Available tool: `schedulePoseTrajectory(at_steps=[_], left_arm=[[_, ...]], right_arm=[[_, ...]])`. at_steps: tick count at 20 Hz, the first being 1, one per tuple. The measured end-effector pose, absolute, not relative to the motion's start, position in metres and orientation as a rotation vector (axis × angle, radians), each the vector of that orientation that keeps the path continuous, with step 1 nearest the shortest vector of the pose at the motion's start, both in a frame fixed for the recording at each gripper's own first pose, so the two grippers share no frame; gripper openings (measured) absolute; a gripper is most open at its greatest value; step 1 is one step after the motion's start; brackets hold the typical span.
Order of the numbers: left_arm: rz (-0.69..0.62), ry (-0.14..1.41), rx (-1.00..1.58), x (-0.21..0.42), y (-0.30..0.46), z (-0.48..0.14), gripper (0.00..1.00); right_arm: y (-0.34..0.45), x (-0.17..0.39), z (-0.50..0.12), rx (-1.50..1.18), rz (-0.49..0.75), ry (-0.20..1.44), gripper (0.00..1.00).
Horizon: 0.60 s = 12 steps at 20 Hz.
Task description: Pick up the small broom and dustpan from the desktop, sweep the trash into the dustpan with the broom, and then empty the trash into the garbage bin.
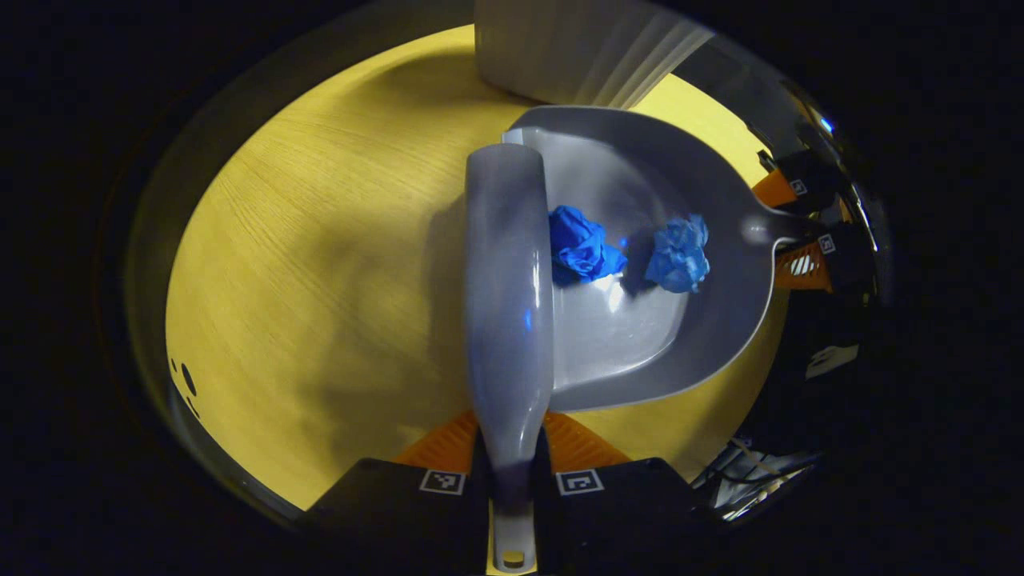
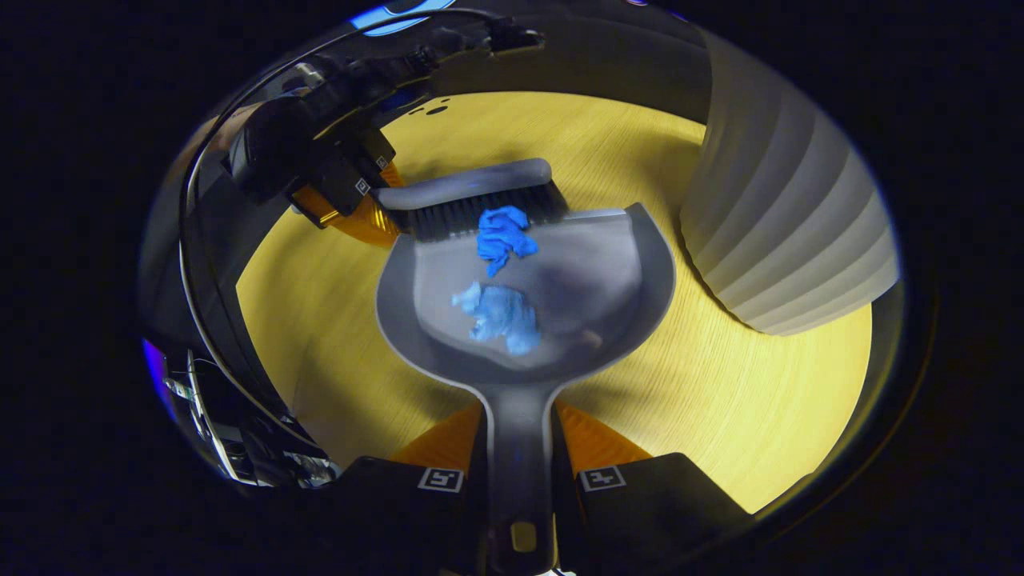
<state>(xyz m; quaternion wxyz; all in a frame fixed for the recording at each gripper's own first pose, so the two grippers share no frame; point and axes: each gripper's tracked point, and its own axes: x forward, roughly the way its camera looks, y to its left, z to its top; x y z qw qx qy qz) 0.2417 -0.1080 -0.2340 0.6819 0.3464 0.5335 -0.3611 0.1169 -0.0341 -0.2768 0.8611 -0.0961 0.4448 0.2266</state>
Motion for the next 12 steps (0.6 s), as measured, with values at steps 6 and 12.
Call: schedulePoseTrajectory(at_steps=[6, 12], left_arm=[[-0.676, 1.141, 0.621, 0.245, -0.101, -0.226, 0.27], [-0.491, 0.997, 0.453, 0.235, -0.074, -0.222, 0.27]], right_arm=[[-0.029, 0.12, -0.276, -0.15, 0.487, 0.855, 0.38], [-0.026, 0.122, -0.269, -0.094, 0.482, 0.777, 0.37]])
